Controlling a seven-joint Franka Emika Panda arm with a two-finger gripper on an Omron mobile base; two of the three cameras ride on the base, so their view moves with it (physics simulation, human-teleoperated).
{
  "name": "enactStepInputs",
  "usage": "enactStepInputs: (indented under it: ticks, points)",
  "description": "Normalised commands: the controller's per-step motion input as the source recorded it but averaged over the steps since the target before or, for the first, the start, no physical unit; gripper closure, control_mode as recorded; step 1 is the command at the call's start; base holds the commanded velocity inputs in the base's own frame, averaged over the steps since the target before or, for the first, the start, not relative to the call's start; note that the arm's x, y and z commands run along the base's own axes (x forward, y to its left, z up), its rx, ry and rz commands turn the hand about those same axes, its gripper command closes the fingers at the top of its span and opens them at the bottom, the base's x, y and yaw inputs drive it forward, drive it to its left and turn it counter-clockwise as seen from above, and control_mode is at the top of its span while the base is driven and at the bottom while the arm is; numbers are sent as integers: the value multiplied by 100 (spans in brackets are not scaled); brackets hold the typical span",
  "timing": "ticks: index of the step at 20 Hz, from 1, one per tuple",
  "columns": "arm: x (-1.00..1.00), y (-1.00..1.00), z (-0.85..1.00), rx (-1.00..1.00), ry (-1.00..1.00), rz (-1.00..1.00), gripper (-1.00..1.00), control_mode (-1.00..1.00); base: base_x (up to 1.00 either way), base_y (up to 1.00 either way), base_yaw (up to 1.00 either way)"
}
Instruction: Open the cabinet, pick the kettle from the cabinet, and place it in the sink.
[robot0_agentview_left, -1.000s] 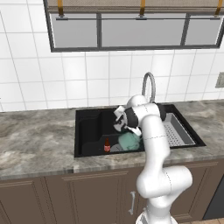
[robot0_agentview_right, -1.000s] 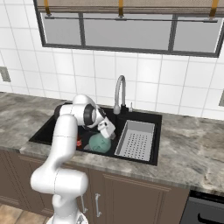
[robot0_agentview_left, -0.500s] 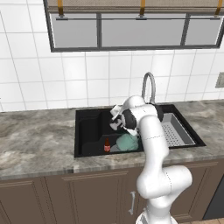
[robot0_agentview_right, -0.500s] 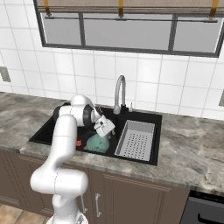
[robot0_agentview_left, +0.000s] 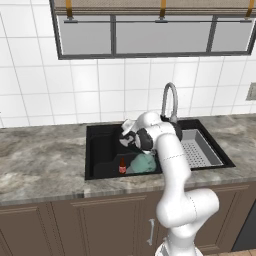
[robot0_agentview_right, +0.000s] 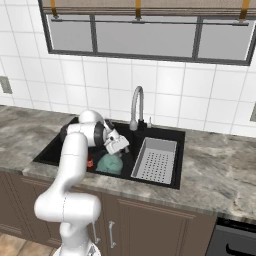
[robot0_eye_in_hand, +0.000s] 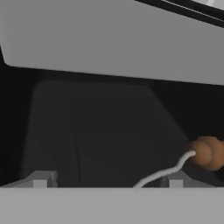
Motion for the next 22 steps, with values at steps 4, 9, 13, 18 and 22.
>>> enactStepInputs:
  ticks: [4, 9, 13, 18, 22]
  points:
    - [0, 39, -8, -1, -3, -8, -100, -100, 0, 0, 0]
    - [-6, 37, -11, 0, -12, -1, -100, -100, 0, 0, 0]
    - [-11, 31, -20, 0, -26, 0, -100, -100, 0, 0, 0]
    - [-12, 29, -22, 0, -32, 0, -100, -100, 0, 0, 0]
    - [-16, 25, -22, 0, -32, 1, -100, -100, 0, 0, 0]
